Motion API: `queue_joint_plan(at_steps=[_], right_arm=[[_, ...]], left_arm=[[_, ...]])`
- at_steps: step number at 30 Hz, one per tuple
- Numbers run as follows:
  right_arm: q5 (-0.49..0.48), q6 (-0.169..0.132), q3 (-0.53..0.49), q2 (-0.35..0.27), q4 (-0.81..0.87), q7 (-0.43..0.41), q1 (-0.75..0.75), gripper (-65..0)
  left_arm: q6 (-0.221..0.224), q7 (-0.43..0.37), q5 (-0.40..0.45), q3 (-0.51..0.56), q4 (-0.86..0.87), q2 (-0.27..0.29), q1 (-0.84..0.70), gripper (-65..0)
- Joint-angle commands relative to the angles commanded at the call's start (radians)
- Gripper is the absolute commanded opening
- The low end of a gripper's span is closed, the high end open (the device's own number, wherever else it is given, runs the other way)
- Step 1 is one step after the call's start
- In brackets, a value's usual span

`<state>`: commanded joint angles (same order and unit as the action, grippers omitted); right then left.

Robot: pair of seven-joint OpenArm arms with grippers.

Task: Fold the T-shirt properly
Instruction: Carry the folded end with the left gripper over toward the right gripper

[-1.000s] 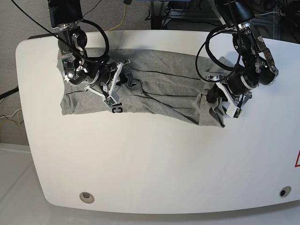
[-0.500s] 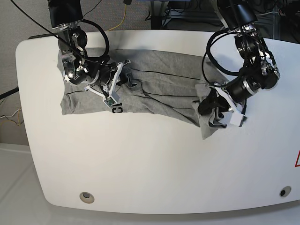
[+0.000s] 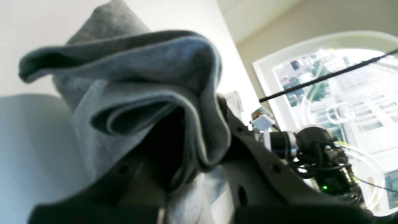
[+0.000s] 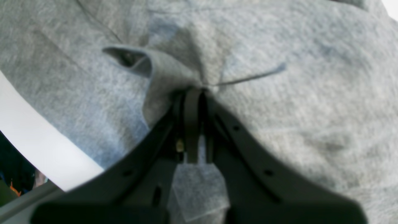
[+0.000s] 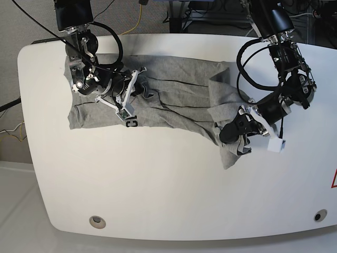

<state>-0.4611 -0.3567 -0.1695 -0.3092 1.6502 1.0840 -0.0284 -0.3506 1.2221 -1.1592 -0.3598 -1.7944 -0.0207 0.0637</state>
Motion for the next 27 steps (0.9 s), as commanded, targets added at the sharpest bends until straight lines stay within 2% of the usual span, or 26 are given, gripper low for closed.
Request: queue_joint_plan(at_steps=[7,14,27], right_arm=[[0.002,0.0,0.0,0.0,0.0,0.0,0.0,-62.5],[0.0,0.0,0.0,0.0,0.0,0.0,0.0,-62.5],[-0.003,0.0,0.0,0.0,0.0,0.0,0.0,-62.5]], left_arm=[[0.0,-0.002,0.008,0.043,0.0,0.035,-0.014,-62.7],[-0.003,-0.014,0.069,0.087,0.002,0.068,-0.021,-62.7],[-0.003,-0.097,0.081,0.16,0.054,0.071,-0.081,-62.7]])
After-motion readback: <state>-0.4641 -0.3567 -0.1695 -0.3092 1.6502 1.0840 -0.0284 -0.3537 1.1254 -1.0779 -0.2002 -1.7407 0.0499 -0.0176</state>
